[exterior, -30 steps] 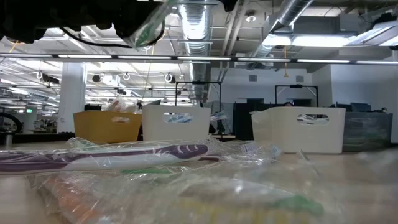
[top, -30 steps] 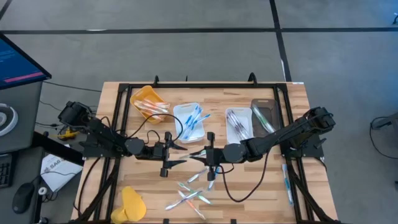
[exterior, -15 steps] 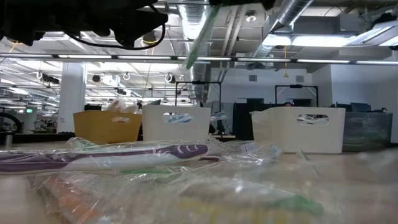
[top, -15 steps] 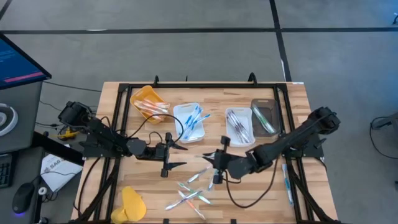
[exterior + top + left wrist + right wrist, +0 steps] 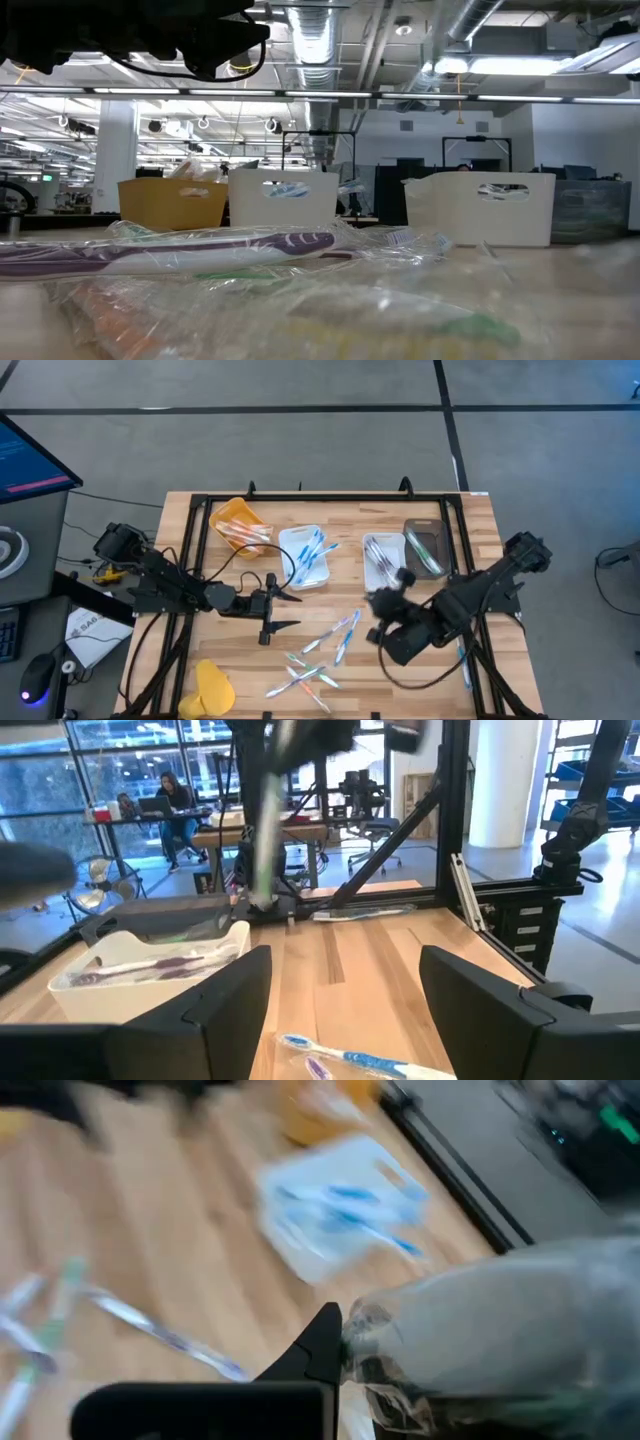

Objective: Pick & Place Toothbrushes
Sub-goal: Put the top green toothbrush into the black bin

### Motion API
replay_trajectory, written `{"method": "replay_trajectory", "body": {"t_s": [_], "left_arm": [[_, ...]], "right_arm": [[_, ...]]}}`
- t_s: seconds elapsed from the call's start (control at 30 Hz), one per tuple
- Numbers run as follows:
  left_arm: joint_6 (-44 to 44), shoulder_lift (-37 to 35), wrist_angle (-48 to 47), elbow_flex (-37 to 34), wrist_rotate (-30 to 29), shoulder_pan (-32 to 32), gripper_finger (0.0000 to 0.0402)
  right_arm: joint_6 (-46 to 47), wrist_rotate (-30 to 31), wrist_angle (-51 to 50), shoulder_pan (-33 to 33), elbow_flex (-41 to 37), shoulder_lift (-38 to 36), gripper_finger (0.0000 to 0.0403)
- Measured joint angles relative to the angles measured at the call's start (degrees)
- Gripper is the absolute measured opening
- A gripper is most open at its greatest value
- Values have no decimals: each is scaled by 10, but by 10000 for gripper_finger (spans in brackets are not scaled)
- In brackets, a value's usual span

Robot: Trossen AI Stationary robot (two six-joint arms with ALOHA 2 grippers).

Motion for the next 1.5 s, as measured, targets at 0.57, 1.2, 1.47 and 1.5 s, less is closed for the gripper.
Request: {"method": "replay_trajectory", "body": {"t_s": [0.57,1.2,1.47,1.5], "left_arm": [[-8,0,-15,-1,0,0,249],[-6,-3,-13,-2,0,0,249],[-6,-3,-12,-2,0,8,249],[-6,-3,-12,-2,0,11,249]], "right_arm": [[147,-125,-223,-86,25,-51,16],[265,-207,-225,-127,-170,-299,16],[171,-209,-223,-231,-205,-301,16],[156,-214,-223,-252,-205,-300,16]]}}
